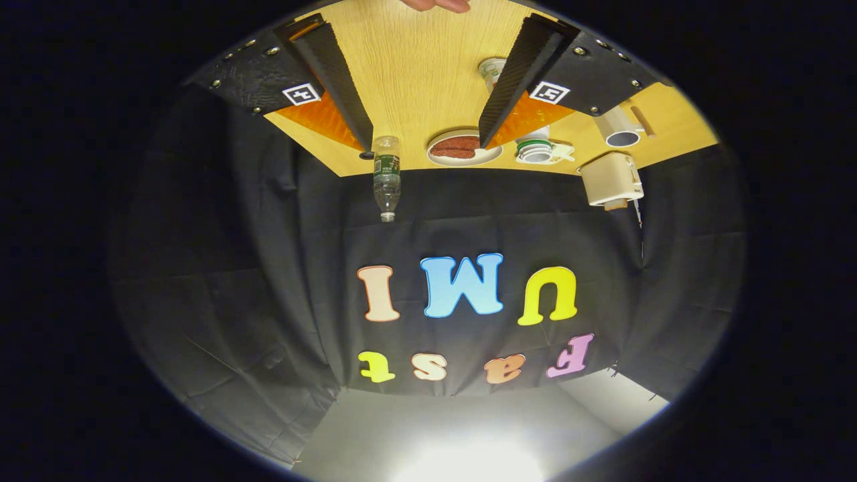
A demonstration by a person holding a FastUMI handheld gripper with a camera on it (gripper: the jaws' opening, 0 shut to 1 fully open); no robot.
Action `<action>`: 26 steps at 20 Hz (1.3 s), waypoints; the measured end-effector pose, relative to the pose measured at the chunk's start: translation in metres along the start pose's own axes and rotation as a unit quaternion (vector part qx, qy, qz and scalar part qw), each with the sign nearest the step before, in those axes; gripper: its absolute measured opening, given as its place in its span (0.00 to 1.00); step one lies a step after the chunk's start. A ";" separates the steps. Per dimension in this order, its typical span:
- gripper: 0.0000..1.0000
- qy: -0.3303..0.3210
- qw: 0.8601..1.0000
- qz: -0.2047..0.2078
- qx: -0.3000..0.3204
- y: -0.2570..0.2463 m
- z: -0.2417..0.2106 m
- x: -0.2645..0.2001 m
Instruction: Take the bottle from table, then pour the juice into the cup, finally place the bottle on the coaster
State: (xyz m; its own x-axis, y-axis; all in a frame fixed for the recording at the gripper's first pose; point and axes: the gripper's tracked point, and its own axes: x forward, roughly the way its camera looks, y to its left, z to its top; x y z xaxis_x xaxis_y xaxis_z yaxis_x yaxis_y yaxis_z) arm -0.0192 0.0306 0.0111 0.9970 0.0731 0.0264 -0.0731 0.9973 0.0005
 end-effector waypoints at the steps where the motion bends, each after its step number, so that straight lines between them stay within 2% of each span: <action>1: 0.98 0.000 1.000 0.007 -0.002 0.007 -0.003 0.000; 7: 0.98 0.013 0.998 0.054 0.008 0.047 -0.023 0.007; 15: 0.98 0.026 0.996 0.084 -0.030 0.091 -0.060 0.019; 20: 0.98 0.032 0.996 0.070 -0.050 0.101 -0.078 0.036; 26: 0.98 0.050 0.997 0.052 -0.022 0.104 -0.099 0.062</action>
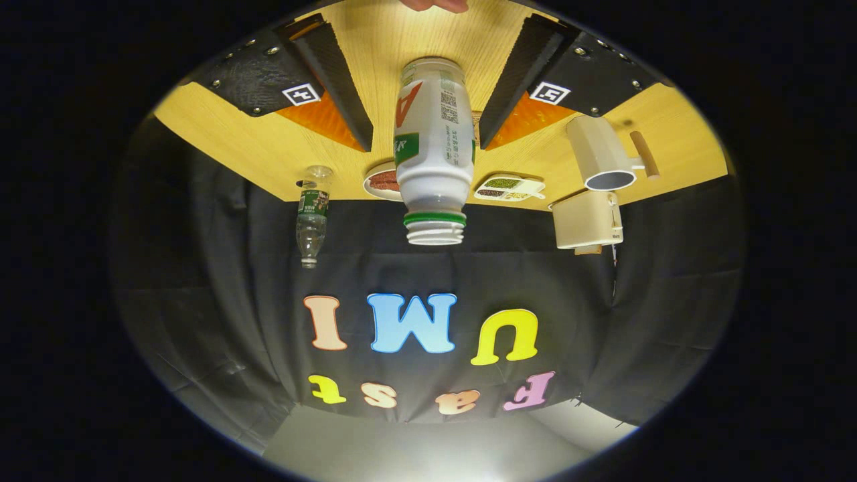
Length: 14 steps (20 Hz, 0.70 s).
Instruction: Take the bottle from table, then pour the juice into the cup, finally place the bottle on the coaster
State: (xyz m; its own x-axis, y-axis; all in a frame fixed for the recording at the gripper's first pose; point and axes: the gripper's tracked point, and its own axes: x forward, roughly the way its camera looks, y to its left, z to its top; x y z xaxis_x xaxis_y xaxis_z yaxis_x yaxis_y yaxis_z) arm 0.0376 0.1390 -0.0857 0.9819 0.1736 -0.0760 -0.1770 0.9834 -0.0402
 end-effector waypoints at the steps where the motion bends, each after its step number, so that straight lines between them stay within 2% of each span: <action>1: 0.98 0.000 1.000 -0.003 0.007 0.000 -0.002 0.002; 5: 0.98 0.010 1.000 -0.008 0.018 0.002 -0.007 0.016; 10: 0.98 0.022 0.999 -0.040 0.021 -0.007 -0.014 0.033; 11: 0.95 0.021 0.998 -0.044 0.027 -0.005 -0.013 0.034; 13: 0.75 0.014 0.998 -0.057 0.026 -0.009 -0.011 0.032; 14: 0.75 0.012 0.998 -0.063 0.026 -0.011 -0.013 0.034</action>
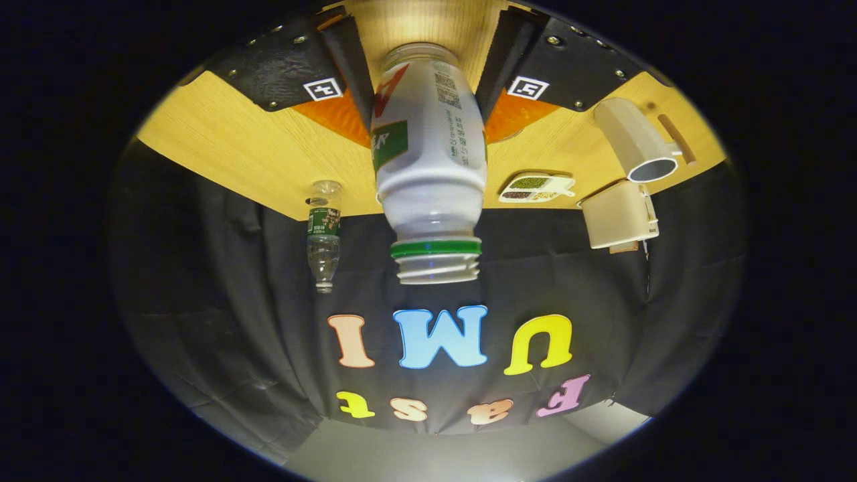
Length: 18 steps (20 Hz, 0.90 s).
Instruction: Take the bottle from table, then pour the juice into the cup, finally place the bottle on the coaster
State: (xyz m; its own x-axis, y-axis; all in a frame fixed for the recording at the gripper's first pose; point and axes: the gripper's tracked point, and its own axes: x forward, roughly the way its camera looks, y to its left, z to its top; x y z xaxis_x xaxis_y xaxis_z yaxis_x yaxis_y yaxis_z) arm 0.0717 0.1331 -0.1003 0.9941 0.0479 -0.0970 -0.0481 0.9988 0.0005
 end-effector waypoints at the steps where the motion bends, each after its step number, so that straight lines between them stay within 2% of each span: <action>1: 0.73 -0.001 1.000 -0.001 -0.002 0.000 0.000 0.000; 11: 0.73 -0.015 0.998 0.000 -0.068 -0.005 0.034 -0.009; 18: 0.73 -0.013 0.992 0.018 -0.121 0.018 0.042 -0.009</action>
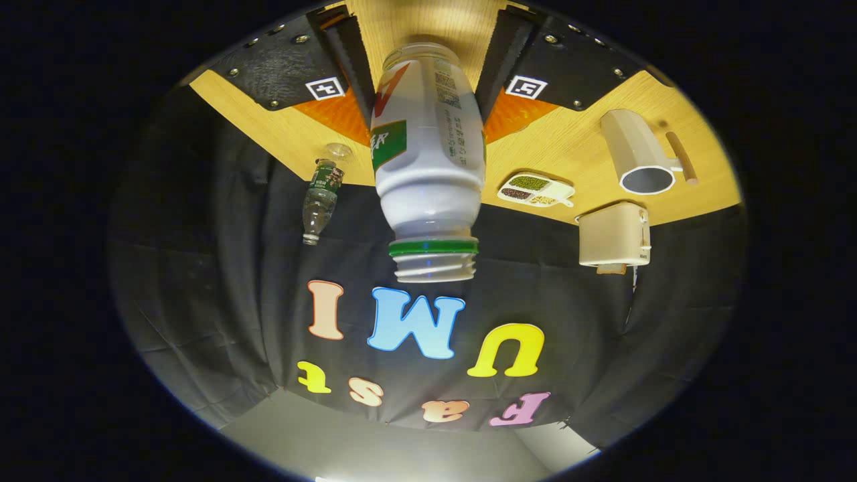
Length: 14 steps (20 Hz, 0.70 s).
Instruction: Take the bottle from table, then pour the juice into the cup, finally place the bottle on the coaster
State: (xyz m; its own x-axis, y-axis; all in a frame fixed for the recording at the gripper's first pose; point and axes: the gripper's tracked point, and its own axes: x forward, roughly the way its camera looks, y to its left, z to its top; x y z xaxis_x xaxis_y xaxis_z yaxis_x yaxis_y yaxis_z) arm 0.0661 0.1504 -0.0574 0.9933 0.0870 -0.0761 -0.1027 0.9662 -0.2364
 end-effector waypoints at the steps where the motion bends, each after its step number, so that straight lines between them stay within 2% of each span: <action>1: 0.73 0.001 1.000 0.004 -0.007 0.004 0.000 0.000; 8: 0.73 0.007 0.996 0.028 -0.079 0.036 0.000 0.006; 14: 0.73 0.021 0.990 0.032 -0.136 0.054 -0.003 0.015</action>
State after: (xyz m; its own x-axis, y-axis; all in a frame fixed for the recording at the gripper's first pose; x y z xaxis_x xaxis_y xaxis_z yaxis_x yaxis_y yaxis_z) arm 0.0756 0.2036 -0.0741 0.9819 0.1298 -0.1378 -0.1809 0.8579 -0.4809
